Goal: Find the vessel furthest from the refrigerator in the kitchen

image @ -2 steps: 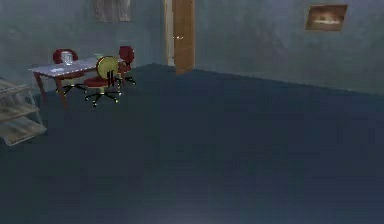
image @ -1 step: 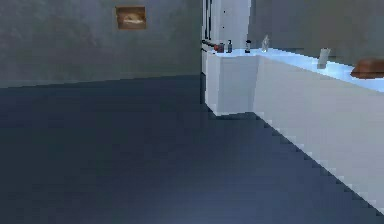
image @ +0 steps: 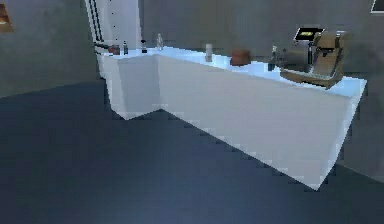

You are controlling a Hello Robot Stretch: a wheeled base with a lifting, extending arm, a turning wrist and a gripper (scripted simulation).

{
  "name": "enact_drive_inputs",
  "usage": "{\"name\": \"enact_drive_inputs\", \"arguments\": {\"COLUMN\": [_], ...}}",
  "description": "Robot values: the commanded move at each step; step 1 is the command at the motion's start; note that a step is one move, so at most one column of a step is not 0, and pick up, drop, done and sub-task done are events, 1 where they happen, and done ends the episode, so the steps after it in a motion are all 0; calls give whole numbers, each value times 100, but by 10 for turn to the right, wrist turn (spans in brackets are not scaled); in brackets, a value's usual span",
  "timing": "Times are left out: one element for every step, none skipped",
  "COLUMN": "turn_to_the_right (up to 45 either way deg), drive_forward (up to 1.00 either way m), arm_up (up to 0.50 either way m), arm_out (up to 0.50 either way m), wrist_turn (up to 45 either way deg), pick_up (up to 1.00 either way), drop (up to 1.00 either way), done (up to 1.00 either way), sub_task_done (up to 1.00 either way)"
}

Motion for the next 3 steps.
{"name": "enact_drive_inputs", "arguments": {"turn_to_the_right": [0, 150, 0], "drive_forward": [10, 0, 100], "arm_up": [0, 0, 0], "arm_out": [0, 0, 0], "wrist_turn": [0, 0, 0], "pick_up": [0, 0, 0], "drop": [0, 0, 0], "done": [0, 0, 0], "sub_task_done": [0, 0, 0]}}
